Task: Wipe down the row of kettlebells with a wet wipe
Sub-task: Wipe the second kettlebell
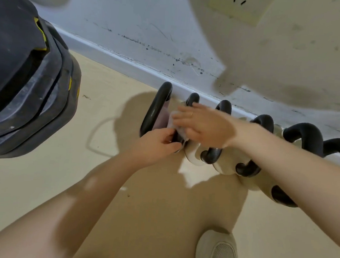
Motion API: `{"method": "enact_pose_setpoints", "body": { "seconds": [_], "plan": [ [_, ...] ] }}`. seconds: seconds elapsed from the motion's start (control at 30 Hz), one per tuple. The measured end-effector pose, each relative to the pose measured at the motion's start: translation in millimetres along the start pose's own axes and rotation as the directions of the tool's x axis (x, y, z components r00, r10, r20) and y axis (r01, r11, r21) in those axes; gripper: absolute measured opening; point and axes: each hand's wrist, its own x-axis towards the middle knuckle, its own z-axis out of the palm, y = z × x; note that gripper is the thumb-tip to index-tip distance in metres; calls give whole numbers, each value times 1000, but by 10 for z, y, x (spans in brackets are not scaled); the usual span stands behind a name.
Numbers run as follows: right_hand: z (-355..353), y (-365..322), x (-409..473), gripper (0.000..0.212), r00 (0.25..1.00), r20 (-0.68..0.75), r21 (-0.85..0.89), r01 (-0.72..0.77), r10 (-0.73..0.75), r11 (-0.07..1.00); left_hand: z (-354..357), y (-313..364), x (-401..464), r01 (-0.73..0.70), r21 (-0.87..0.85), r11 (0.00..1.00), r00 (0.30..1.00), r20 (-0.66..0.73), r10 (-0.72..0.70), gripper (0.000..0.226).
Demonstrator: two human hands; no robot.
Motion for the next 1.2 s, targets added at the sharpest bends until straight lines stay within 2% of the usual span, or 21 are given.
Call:
{"method": "enact_pose_setpoints", "body": {
  "seconds": [0.07, 0.13, 0.2, 0.23, 0.33, 0.4, 0.43, 0.5, 0.53, 0.6, 0.67, 0.7, 0.77, 0.87, 0.9, 0.97, 1.0, 1.1, 1.2],
  "plan": [
    [-35, 230, 77, 47, 997, -11, -20, -70, 70, 997, -3, 54, 71, 5, 75, 997, 1000, -2, -4, 34],
    [-24, 299, 137, 46, 994, -45, -112, -108, 104, 988, -12, 81, 159, 9, 112, 994, 999, -39, -4, 26],
    [66, 222, 197, 35, 994, -91, -198, -73, 56, 978, -18, 123, 220, 1, 159, 987, 998, -68, 10, 17],
    [109, 179, 204, 31, 994, -109, -211, -46, 24, 976, -19, 131, 244, -5, 188, 982, 997, -74, 19, 20],
    [135, 243, 202, 28, 979, -201, -146, -45, 15, 988, -21, 146, 273, -18, 230, 973, 997, -64, 34, 30],
    [100, 322, 211, 28, 963, -240, -105, -153, 124, 983, -13, 152, 270, -22, 251, 968, 998, -50, 36, 33],
    [94, 311, 227, 29, 965, -213, -128, -184, 154, 975, -13, 148, 267, -24, 275, 961, 998, -50, 39, 33],
    [111, 189, 262, 26, 984, -159, -234, -119, 83, 965, -23, 133, 257, -25, 289, 957, 998, -50, 41, 34],
    [136, 117, 261, 25, 992, -130, -273, -38, 2, 961, -34, 118, 244, -22, 282, 959, 998, -45, 36, 34],
    [131, 74, 231, 23, 982, -141, -275, 85, -128, 958, -38, 75, 202, -12, 261, 965, 999, -32, 21, 33],
    [77, 206, 221, 23, 967, -234, -227, 47, -101, 973, -17, 38, 170, -12, 239, 971, 999, -32, 20, 31],
    [59, 252, 225, 27, 966, -259, -164, -32, -11, 986, -5, 29, 159, -15, 235, 972, 999, -35, 24, 29],
    [44, 282, 247, 33, 968, -228, -108, -130, 102, 986, -1, 17, 147, -27, 233, 972, 998, -40, 38, 29],
    [70, 246, 295, 30, 976, -216, -117, -59, 33, 991, -34, -39, 114, -39, 245, 969, 998, -28, 47, 29],
    [74, 273, 304, 30, 973, -219, -15, -76, 71, 997, -41, -59, 95, -40, 253, 967, 999, -21, 47, 27],
    [45, 337, 334, 31, 960, -160, 252, -184, 229, 950, -49, -81, 68, -39, 264, 964, 999, -10, 43, 26],
    [7, 357, 361, 32, 952, -88, 328, -251, 294, 911, -55, -79, 57, -39, 267, 963, 999, -10, 43, 25],
    [-32, 303, 449, 37, 909, 36, 400, -394, 416, 827, -82, -68, 49, -50, 272, 961, 998, -20, 58, 26],
    [27, 166, 456, 37, 839, -36, 452, -471, 543, 758, -78, -52, 57, -66, 275, 959, 997, -27, 77, 24]
  ]
}}
